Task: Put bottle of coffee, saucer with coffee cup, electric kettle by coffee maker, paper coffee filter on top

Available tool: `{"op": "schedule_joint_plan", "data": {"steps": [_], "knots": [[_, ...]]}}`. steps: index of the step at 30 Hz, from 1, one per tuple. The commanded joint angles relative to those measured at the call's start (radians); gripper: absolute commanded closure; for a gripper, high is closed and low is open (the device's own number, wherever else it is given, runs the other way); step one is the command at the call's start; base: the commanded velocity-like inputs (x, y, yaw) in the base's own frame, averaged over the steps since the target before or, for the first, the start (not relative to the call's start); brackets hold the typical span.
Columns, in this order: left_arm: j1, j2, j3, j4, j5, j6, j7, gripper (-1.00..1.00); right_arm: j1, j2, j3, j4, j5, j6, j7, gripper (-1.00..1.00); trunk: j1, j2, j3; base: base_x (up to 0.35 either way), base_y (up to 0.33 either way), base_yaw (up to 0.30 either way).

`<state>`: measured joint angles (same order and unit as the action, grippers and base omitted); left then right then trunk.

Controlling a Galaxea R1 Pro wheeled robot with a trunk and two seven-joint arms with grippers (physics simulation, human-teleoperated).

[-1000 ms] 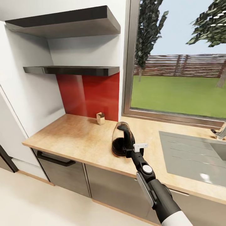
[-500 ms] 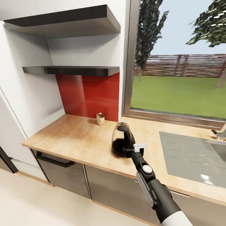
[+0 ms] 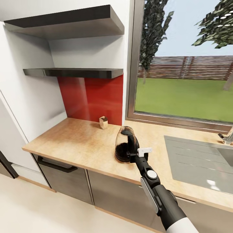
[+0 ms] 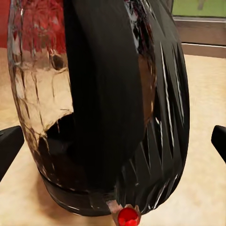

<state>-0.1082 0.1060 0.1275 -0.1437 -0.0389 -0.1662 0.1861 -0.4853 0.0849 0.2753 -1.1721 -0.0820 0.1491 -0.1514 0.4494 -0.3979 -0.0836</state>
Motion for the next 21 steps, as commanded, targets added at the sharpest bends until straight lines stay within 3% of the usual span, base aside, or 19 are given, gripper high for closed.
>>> {"op": "schedule_joint_plan", "data": {"steps": [1,9,21], "knots": [[-0.001,0.0,0.006,0.001,-0.004,-0.004,0.001,-1.0,-0.001,-0.001,0.003,-0.001,-0.009,0.004,-0.008,-1.0,0.001,-0.002,-0.002,0.02,0.0,0.0],[-0.002,0.0,0.006,0.001,-0.004,-0.004,0.001,-1.0,-0.001,-0.002,0.0,0.035,-0.008,0.004,-0.007,-1.0,0.001,-0.002,-0.002,0.141,0.0,0.0],[-0.001,0.0,0.006,0.001,-0.004,-0.006,0.001,-1.0,-0.001,-0.004,0.002,0.049,-0.01,-0.002,-0.005,-1.0,0.001,-0.002,-0.002,0.009,0.0,0.0]]}}
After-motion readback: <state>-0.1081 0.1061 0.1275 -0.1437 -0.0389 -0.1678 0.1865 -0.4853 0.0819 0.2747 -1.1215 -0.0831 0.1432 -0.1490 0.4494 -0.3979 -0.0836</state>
